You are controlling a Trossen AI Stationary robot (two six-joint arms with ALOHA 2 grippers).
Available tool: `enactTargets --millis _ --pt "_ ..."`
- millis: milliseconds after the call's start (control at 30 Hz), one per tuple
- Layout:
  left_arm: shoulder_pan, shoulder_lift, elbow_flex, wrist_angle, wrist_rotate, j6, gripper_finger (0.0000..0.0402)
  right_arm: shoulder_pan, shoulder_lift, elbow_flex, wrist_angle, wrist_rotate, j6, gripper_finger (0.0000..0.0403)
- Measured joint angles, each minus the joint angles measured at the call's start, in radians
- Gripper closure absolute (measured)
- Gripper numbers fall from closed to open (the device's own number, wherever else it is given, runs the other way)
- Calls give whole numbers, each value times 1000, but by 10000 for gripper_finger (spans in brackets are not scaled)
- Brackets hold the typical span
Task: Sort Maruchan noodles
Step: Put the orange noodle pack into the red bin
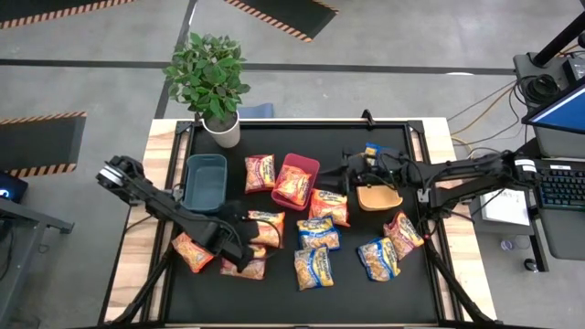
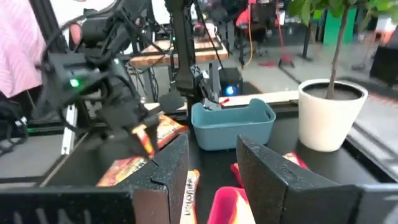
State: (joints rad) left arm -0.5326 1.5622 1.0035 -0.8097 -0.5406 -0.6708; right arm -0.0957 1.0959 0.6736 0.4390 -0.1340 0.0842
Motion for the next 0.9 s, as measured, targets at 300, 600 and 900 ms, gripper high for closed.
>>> enactTargets --millis 300,600,900 --pt "-16 -18 -92 -32 -39 4 361 11 80 266 -456 -2 194 277" --pt "-15 -17 -190 219 -53 104 361 102 273 497 -849 -6 338 277" --pt "-15 -17 -252 410 -54 195 361 224 480 575 -926 -87 556 277"
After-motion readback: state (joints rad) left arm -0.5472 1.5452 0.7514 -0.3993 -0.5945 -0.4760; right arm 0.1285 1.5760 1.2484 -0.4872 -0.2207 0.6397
